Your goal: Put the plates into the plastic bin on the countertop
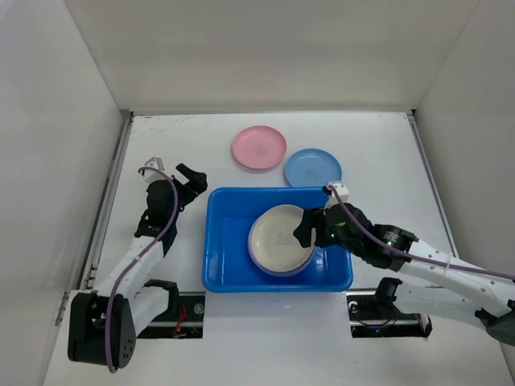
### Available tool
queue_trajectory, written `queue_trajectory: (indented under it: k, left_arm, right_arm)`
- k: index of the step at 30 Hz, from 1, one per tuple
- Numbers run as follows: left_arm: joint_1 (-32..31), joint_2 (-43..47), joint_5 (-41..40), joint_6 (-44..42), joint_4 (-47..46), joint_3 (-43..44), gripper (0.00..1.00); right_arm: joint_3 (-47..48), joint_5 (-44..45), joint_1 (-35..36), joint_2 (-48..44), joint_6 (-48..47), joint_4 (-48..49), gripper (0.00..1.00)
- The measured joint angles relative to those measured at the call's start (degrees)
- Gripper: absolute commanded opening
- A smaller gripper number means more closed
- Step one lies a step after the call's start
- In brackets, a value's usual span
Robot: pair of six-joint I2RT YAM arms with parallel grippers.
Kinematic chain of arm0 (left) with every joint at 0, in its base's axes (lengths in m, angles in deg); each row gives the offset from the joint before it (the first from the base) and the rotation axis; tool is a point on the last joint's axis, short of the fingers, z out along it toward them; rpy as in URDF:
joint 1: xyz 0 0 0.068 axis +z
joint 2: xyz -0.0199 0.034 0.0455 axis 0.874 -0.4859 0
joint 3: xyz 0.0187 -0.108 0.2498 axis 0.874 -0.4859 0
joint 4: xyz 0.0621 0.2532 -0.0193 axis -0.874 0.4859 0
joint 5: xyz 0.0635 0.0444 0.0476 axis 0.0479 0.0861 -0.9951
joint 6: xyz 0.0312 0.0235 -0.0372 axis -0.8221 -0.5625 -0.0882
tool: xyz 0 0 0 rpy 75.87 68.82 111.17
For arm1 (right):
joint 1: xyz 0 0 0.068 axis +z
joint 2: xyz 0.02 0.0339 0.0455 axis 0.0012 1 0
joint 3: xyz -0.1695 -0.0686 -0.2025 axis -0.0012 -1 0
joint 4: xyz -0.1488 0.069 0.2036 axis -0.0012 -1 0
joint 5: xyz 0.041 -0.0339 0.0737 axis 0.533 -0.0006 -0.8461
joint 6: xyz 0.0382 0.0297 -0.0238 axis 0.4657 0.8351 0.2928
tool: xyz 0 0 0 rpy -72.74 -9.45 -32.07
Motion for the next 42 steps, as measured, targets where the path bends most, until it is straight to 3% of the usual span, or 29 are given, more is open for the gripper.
queue_trajectory:
  k: [13,28,38,42]
  left_arm:
    - [1.9,-25.1,11.5,2.2,-7.0,15.9,0.99]
    - [1.5,-60.5,21.8,1.0,-7.5,45.9,0.79]
    - [0.9,-70.9,26.4,-5.8,-1.0,57.0,0.7]
    - [0.4,-73.2,27.4,-8.8,2.2,61.2,0.6]
  right_arm:
    - [5.9,0.7,-4.3,-3.2,-9.3,-4.0,0.82]
    - [4.9,-4.1,-18.1,-5.3,-16.0,-1.0,0.82]
    - [4.9,-6.9,-20.8,-4.5,-17.0,1.4,0.82]
    - [4.9,-7.3,-21.2,-4.6,-17.0,1.6,0.82]
